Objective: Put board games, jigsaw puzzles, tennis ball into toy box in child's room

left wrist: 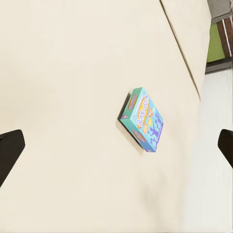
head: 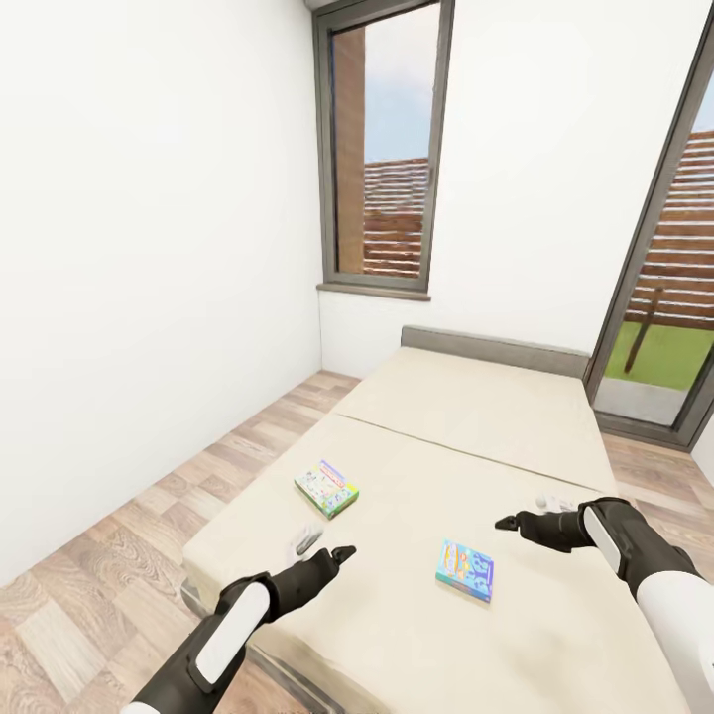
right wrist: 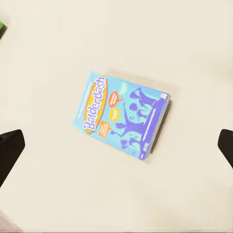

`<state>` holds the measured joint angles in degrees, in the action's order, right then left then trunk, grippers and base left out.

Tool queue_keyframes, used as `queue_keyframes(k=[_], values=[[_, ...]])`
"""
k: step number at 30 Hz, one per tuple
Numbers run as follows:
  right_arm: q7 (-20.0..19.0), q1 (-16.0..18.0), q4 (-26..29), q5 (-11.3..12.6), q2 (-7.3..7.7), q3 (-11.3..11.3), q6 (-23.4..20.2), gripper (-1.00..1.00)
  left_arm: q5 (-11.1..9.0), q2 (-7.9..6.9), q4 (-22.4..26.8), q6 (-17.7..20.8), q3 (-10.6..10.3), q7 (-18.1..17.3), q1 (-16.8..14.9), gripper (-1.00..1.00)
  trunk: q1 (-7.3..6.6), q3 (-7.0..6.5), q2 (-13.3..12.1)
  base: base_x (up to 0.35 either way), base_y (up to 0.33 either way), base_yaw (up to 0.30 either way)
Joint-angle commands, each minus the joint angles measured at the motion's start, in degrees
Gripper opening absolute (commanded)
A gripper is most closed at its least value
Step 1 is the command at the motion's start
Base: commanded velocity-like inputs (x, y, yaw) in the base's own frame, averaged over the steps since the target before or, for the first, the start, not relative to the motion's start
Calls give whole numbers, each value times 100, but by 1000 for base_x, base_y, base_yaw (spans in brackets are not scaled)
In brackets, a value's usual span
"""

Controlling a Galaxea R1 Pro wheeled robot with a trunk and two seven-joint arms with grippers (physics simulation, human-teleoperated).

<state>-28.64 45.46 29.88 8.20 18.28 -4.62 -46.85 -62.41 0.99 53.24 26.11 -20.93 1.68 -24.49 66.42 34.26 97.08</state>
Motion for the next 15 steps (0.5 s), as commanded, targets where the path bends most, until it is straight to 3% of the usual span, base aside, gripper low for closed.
queue_keyframes(k=[1, 15], values=[[8, 3, 5, 36, 0, -16, -44, 100, -40, 0, 4, 17, -1, 14, -3, 100, -1, 15, 3, 0, 0, 0], [20, 17, -5, 41, 0, -37, -101, 100, -41, -2, 12, 17, 9, -114, 38, 100, -1, 144, 3, 0, 0, 0]])
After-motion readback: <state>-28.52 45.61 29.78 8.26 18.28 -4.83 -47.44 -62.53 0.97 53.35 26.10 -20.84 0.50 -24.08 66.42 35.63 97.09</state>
